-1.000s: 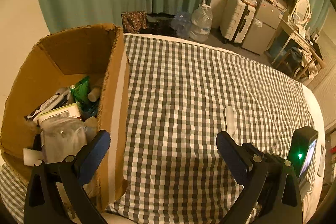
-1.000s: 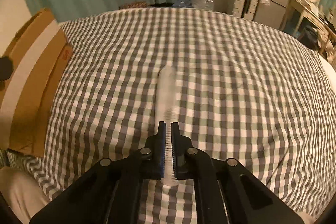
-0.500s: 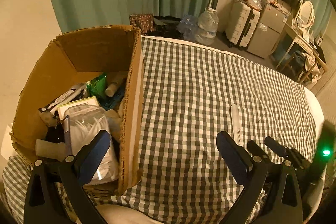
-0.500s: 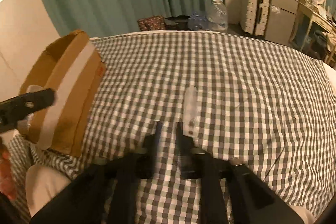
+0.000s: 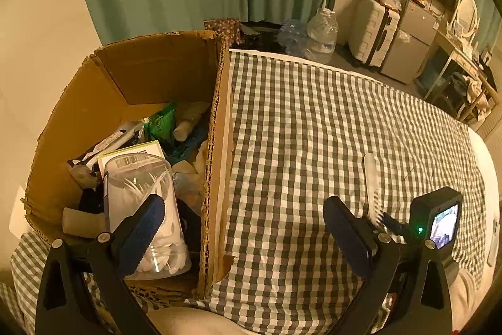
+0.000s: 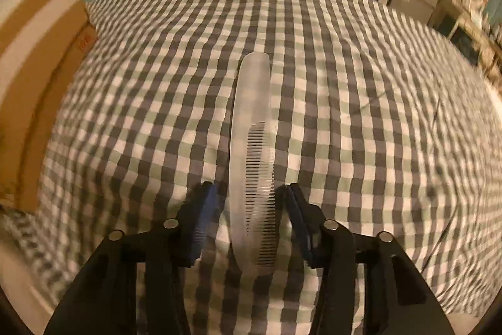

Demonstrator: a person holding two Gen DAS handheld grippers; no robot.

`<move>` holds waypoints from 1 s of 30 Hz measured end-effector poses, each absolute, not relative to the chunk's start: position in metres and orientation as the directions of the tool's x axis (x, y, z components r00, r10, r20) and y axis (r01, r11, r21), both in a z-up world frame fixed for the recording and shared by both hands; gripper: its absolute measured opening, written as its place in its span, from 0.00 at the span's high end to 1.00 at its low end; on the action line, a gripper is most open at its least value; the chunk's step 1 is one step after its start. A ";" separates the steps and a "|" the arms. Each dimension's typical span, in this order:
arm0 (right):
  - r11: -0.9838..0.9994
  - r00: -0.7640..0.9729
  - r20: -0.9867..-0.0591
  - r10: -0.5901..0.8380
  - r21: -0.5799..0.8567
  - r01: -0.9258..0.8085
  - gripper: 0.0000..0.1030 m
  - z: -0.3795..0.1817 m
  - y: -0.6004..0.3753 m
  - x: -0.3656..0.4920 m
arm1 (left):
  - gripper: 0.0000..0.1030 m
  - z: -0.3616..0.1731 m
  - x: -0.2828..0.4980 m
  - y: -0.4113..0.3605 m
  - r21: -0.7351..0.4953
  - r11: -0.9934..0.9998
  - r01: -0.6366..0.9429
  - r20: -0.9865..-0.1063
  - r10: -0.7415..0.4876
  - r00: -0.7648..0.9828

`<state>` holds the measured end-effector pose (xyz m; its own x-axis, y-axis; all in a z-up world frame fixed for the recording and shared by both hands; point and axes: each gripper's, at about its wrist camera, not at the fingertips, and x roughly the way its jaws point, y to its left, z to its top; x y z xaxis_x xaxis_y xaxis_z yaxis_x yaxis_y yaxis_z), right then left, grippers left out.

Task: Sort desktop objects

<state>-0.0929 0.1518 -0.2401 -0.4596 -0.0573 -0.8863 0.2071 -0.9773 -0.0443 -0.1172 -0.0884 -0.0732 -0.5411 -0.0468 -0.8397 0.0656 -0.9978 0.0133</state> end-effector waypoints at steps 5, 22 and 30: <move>-0.975 -0.448 -0.892 -0.064 -0.040 0.219 0.75 -0.232 0.156 -0.086 | 0.00 -0.074 -0.118 -0.089 0.014 -0.998 0.063 -0.842 -0.046 -0.537; -0.921 -0.579 -0.721 -0.380 0.240 0.306 0.75 -0.094 0.131 -0.056 | 0.00 -0.042 -0.111 -0.116 0.026 -0.991 0.129 -0.812 -0.096 -0.576; -0.785 -0.487 -0.637 -0.597 0.338 0.519 0.75 -0.030 0.026 -0.065 | 0.00 0.002 -0.095 -0.217 0.068 -0.945 0.321 -0.747 -0.262 -0.612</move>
